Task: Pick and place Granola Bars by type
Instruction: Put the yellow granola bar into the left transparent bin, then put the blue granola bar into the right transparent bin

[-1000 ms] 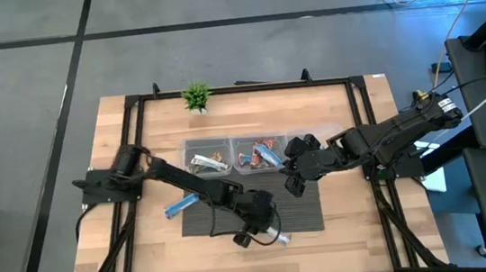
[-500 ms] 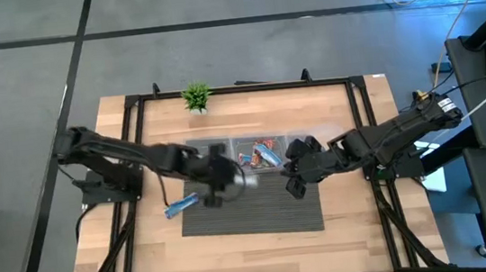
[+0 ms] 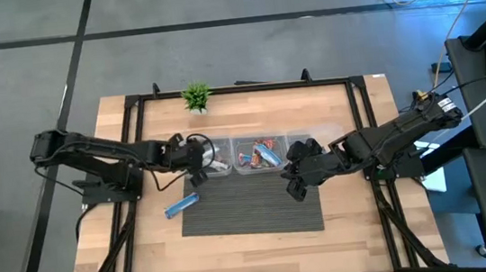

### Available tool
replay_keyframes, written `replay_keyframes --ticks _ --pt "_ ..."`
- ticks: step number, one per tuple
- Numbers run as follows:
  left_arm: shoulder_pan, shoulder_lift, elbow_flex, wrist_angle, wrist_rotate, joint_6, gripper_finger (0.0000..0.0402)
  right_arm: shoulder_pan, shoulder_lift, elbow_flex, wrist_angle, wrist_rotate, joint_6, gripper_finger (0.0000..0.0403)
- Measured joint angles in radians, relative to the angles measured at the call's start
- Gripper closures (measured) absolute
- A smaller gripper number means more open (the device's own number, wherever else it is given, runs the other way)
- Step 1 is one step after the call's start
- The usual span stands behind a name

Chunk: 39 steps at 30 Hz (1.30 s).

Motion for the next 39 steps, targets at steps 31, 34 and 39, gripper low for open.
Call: replay_keyframes --ticks 31,34,39 --pt "0.017 0.006 -0.088 0.033 -0.019 0.016 0.0311 0.000 0.002 0.000 0.002 0.027 -0.002 0.0283" --pt "0.017 0.006 -0.088 0.033 -0.031 0.017 0.0291 0.000 0.002 0.000 0.002 0.027 -0.002 0.0283" --pt "0.017 0.006 -0.088 0.033 -0.053 0.015 0.0248 0.000 0.002 0.000 0.001 0.027 -0.002 0.0283"
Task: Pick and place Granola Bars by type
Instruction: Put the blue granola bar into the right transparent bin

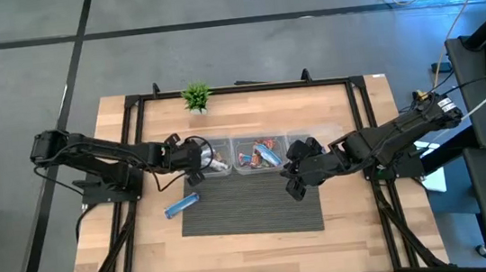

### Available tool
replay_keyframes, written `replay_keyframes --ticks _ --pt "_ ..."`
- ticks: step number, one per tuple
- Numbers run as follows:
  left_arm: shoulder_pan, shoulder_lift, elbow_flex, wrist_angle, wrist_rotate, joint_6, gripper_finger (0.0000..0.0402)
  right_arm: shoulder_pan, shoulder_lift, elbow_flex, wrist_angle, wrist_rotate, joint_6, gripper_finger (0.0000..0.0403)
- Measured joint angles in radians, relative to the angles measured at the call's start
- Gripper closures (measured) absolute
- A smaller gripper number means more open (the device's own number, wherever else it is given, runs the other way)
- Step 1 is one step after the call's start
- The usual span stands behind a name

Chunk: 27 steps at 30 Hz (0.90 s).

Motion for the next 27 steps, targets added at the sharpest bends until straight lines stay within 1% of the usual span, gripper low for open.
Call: replay_keyframes --ticks 3,6,9,10,13,16,18,21,24,27 --pt "0.000 0.000 0.000 0.000 0.000 0.006 0.0232 0.000 0.000 0.000 0.000 0.000 0.000 0.0283" --pt "0.000 -0.006 0.015 -0.011 0.005 0.025 0.0225 0.000 0.000 0.000 0.000 0.000 0.000 0.0283" --pt "-0.003 -0.038 0.070 -0.011 0.001 0.053 0.0224 0.000 0.000 0.000 0.000 0.000 -0.003 0.0283" --pt "-0.003 -0.052 0.092 -0.014 0.013 0.073 0.0224 0.000 0.000 0.000 0.000 0.000 -0.003 0.0283" --pt "-0.003 -0.094 0.158 -0.036 0.132 0.131 0.0228 0.000 0.000 0.000 -0.001 0.000 -0.004 0.0283" --pt "-0.017 -0.140 0.195 -0.042 0.252 0.133 0.0230 0.000 0.000 0.000 -0.001 0.000 -0.004 0.0283" --pt "-0.044 -0.168 0.204 -0.052 0.289 0.091 0.0230 0.000 0.000 0.000 -0.006 0.000 -0.004 0.0283" --pt "-0.104 -0.197 0.204 -0.118 0.298 0.012 0.0228 0.000 0.000 0.000 -0.008 0.000 -0.005 0.0283" --pt "-0.188 -0.203 0.204 -0.238 0.264 -0.098 0.0226 0.000 0.000 0.000 -0.008 0.000 -0.027 0.0283" --pt "-0.279 -0.193 0.204 -0.360 0.219 -0.247 0.0227 0.000 0.000 0.000 -0.008 0.000 -0.030 0.0283"
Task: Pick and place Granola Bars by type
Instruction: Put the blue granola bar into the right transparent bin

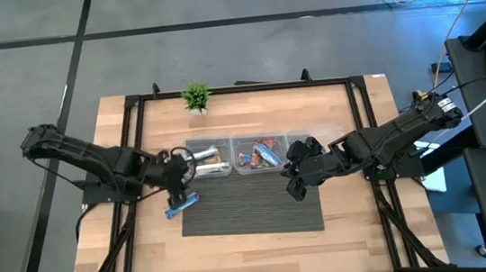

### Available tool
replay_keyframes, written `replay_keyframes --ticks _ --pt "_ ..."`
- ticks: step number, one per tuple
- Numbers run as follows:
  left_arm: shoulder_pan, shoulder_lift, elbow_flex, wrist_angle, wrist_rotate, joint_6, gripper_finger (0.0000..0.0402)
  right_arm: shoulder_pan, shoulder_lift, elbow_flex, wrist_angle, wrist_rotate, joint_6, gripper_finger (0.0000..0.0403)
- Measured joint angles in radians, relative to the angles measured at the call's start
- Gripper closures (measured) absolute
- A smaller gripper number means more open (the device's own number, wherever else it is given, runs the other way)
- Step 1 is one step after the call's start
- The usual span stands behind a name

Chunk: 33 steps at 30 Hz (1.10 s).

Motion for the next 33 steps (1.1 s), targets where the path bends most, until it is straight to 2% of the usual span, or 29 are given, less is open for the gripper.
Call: replay_keyframes --ticks 5,14,19,24,28,33 --pt "-0.115 0.047 0.000 -0.075 -0.047 -0.254 0.0230 0.000 0.000 0.000 0.001 0.015 -0.022 0.0283" --pt "-0.210 0.209 -0.001 -0.075 -0.039 -0.492 0.0226 0.000 0.000 0.000 0.004 0.026 -0.022 0.0283" --pt "-0.216 0.293 -0.001 -0.075 -0.032 -0.512 0.0229 0.000 0.000 0.000 0.007 0.026 -0.022 0.0283" --pt "-0.212 0.365 -0.001 -0.075 0.028 -0.539 0.0225 0.000 0.000 0.000 0.007 0.026 -0.022 0.0283" --pt "-0.212 0.414 -0.001 -0.075 0.054 -0.540 0.0200 0.000 0.000 0.000 0.007 0.026 -0.019 0.0283" --pt "-0.212 0.450 -0.002 -0.075 0.042 -0.543 0.0150 0.000 0.000 0.000 0.007 0.026 -0.019 0.0283"
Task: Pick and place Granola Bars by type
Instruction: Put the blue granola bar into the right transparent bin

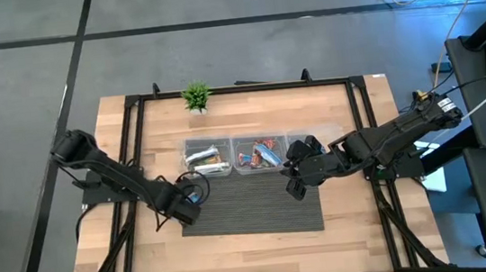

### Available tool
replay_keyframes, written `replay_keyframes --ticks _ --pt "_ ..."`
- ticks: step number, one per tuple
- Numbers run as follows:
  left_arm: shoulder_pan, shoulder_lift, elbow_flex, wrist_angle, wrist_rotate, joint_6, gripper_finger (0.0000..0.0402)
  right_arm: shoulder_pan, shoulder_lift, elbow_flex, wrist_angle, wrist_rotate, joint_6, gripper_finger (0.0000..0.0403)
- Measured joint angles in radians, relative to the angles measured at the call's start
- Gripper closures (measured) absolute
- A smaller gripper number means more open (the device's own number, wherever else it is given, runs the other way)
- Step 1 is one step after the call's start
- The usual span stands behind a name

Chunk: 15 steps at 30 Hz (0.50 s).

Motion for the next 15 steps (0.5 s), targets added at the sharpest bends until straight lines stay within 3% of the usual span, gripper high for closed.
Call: replay_keyframes --ticks 7,15 --pt "-0.002 0.010 0.000 0.004 -0.032 -0.075 0.0121 0.000 0.000 0.000 0.001 0.000 0.000 0.0283" --pt "0.007 0.010 -0.022 0.066 0.040 -0.065 0.0121 0.000 0.000 0.000 0.001 0.000 0.000 0.0283"
